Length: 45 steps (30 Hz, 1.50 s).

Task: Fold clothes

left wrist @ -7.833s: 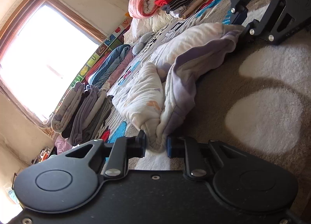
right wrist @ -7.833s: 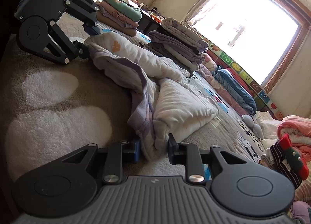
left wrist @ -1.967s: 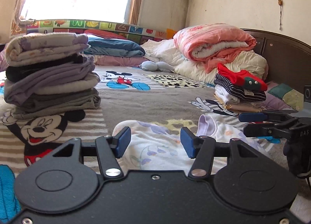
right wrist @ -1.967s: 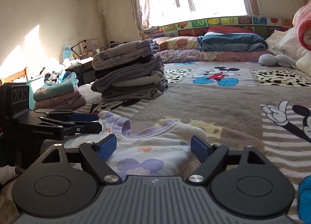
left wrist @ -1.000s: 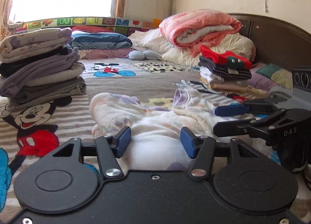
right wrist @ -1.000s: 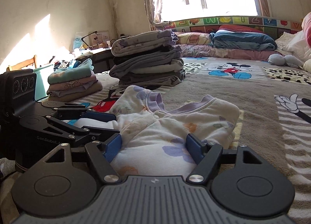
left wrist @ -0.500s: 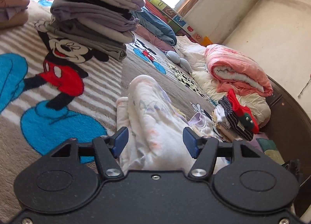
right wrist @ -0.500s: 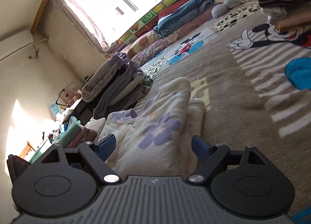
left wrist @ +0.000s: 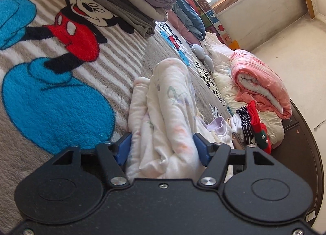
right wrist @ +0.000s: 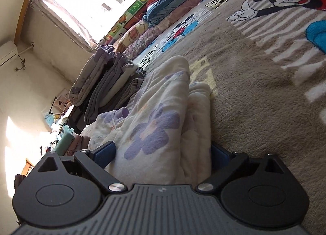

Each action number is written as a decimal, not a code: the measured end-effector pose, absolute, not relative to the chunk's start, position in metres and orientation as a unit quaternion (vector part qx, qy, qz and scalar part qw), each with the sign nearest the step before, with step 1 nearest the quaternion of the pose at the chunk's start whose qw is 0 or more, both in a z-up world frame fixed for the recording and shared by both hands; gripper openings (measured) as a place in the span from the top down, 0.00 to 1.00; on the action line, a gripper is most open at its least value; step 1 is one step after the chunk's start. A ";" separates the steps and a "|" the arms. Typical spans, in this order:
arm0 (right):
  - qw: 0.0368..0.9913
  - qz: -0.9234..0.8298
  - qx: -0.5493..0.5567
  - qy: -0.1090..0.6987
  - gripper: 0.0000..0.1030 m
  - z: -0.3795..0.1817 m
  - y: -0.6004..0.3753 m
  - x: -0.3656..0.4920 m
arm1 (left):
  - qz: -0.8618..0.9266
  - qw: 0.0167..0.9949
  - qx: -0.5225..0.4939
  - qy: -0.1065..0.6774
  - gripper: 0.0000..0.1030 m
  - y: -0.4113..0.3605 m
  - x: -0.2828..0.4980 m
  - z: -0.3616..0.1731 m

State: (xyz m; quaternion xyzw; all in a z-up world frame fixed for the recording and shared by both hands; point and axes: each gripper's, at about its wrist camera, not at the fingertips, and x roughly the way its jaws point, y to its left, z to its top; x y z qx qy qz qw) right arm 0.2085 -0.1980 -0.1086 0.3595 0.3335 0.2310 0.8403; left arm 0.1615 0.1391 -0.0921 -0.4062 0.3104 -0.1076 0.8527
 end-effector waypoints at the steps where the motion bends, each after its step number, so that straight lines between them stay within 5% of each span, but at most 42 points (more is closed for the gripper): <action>1: 0.833 0.232 0.375 0.335 0.28 -0.110 -0.199 0.209 | -0.109 0.850 -0.413 0.310 0.52 0.140 0.160 -0.092; 6: 0.820 0.231 0.413 0.322 0.45 -0.109 -0.209 0.197 | -0.121 0.821 -0.457 0.320 0.56 0.139 0.144 -0.082; 13: 0.802 0.231 0.461 0.302 0.46 -0.069 -0.240 0.138 | -0.144 0.786 -0.481 0.360 0.49 0.118 0.091 -0.071; 14: 0.805 0.226 0.453 0.308 0.45 -0.068 -0.245 0.127 | -0.135 0.791 -0.463 0.375 0.46 0.112 0.086 -0.076; 16: 0.815 0.209 0.426 0.332 0.20 -0.072 -0.252 0.108 | -0.128 0.803 -0.442 0.378 0.40 0.110 0.080 -0.078; 17: 0.820 0.200 0.408 0.347 0.16 -0.081 -0.254 0.103 | -0.125 0.809 -0.432 0.377 0.40 0.110 0.078 -0.078; 27: 0.825 0.229 0.409 0.316 0.11 -0.116 -0.270 0.104 | -0.135 0.837 -0.405 0.341 0.28 0.103 0.083 -0.087; 32: 0.847 0.250 0.361 0.299 0.12 -0.117 -0.247 0.108 | -0.152 0.833 -0.414 0.334 0.42 0.093 0.091 -0.093; 36: 0.839 0.261 0.377 0.294 0.40 -0.121 -0.249 0.104 | -0.167 0.823 -0.433 0.328 0.52 0.090 0.090 -0.091; 45: 0.822 0.270 0.441 0.237 0.47 -0.095 -0.283 0.086 | -0.218 0.809 -0.460 0.294 0.53 0.055 0.092 -0.061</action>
